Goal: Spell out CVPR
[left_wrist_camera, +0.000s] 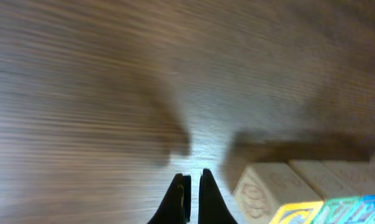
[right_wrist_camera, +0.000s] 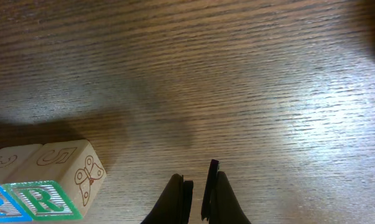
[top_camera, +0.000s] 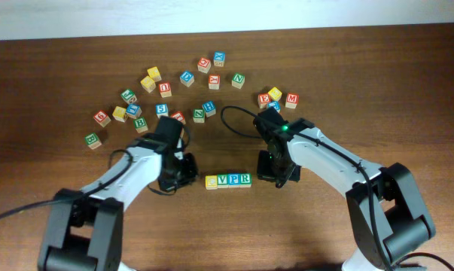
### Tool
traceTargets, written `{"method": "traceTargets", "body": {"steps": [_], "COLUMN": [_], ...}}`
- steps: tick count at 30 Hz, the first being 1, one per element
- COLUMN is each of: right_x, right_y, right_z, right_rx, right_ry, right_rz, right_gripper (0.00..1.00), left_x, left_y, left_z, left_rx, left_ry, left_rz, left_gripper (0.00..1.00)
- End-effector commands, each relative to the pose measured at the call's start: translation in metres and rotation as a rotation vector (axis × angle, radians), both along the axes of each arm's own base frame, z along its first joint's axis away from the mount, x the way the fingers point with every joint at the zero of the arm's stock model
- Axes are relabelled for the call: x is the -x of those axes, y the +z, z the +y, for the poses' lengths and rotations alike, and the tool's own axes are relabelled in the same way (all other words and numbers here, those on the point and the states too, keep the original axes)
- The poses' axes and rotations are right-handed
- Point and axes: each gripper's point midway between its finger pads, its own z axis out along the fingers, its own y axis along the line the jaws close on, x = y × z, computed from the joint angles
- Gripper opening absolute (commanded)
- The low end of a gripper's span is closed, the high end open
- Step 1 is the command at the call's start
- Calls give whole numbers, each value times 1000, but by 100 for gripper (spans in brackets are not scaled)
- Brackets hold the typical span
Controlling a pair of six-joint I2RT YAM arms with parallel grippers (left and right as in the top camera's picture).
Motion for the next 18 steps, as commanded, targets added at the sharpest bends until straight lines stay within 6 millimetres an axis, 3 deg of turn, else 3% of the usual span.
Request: {"method": "traceTargets", "body": {"steps": [1,11,18], "right_x": [5,9,9], "right_y": [-7,-21,-20], "right_z": [4,50,58], "right_rx": [-17,-142,-172], "right_ry": [9,93,104], "right_rz": [17,2,-5], "right_gripper": [4,4,4], "left_x": [12,9,7], "left_y": [-8,-9,-7], "left_z": [-24,-28,-33], "left_rx": [34,40,69], "left_ry": [-73,-66,-70], "left_rz": [27,16,8], "left_gripper": [0,0,0]}}
